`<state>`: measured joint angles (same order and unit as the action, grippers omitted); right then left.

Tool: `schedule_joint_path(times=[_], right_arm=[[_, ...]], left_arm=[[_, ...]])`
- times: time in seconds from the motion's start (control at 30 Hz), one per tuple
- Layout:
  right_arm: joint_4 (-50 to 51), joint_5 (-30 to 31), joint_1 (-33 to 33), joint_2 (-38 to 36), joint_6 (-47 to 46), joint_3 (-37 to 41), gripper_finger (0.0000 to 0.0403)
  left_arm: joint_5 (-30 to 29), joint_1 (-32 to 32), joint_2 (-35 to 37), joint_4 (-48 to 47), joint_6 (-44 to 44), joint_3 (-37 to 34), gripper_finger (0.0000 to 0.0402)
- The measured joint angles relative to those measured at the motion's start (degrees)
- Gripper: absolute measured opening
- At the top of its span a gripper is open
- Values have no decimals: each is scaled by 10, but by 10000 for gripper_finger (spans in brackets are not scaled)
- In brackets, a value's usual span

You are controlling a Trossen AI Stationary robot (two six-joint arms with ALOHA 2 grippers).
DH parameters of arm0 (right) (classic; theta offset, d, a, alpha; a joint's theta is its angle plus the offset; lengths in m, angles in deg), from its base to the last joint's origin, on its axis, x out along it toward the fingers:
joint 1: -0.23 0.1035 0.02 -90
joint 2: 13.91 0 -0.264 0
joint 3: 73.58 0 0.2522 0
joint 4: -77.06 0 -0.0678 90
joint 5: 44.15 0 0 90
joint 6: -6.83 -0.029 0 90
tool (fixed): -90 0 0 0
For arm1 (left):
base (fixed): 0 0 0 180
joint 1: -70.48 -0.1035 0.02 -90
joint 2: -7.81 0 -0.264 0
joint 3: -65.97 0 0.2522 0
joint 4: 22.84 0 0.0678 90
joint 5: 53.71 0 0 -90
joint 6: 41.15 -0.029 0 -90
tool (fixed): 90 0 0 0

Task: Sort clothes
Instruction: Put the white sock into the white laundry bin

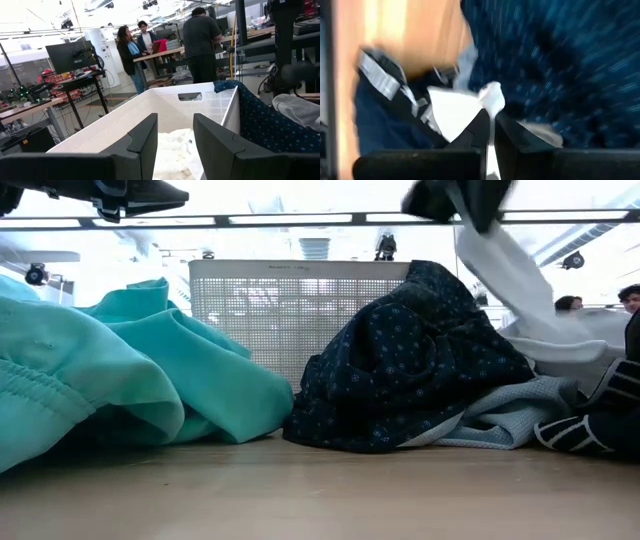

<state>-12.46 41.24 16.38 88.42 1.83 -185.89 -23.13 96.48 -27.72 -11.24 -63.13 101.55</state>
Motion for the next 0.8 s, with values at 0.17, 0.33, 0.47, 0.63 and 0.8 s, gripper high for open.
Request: schedule_joint_path(times=[0.17,0.33,0.47,0.63,0.8], right_arm=[[7,49,4,0,-3,-104,1],[6,111,5,0,14,-197,0],[-1,178,5,0,40,-260,0],[-62,285,4,-1,97,-318,0],[-189,387,1,-1,184,-355,0]], left_arm=[[0,0,0,0,0,0,114],[0,0,0,0,0,0,114],[0,0,0,0,0,0,114],[0,0,0,0,0,0,114],[0,0,0,0,0,0,114]])
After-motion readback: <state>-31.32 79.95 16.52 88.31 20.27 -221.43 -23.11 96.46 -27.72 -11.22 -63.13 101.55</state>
